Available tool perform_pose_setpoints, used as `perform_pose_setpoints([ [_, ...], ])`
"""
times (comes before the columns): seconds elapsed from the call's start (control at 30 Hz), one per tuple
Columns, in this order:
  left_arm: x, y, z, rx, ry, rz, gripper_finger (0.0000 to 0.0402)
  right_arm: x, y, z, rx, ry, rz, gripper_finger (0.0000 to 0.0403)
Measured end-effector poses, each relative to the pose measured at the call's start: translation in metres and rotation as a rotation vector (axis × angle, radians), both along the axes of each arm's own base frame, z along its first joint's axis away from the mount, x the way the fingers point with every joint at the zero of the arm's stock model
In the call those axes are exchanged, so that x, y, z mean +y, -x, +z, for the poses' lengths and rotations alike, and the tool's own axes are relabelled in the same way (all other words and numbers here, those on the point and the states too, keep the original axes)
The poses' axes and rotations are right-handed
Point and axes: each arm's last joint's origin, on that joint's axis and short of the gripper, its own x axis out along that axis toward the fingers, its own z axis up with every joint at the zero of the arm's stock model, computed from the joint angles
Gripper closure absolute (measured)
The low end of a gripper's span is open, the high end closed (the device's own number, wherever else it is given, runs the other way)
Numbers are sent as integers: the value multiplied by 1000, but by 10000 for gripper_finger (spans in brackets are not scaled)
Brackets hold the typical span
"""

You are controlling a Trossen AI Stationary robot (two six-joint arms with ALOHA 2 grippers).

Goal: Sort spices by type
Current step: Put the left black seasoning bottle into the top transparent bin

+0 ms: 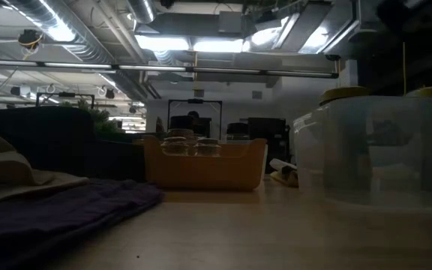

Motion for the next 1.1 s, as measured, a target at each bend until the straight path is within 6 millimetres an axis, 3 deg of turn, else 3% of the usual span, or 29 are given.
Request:
perform_pose_setpoints([
  [0.3,19,49,39,3,35,65,180,-16,-32,41,-32,23,105,188],
  [0.6,34,89,54,71,27,81,180,-49,-66,109,-168,200,226,187],
  [0.8,41,107,49,79,30,85,180,-96,-89,134,-216,304,219,187],
  [1.1,44,120,19,130,42,105,180,-192,-114,132,-143,373,72,187],
])
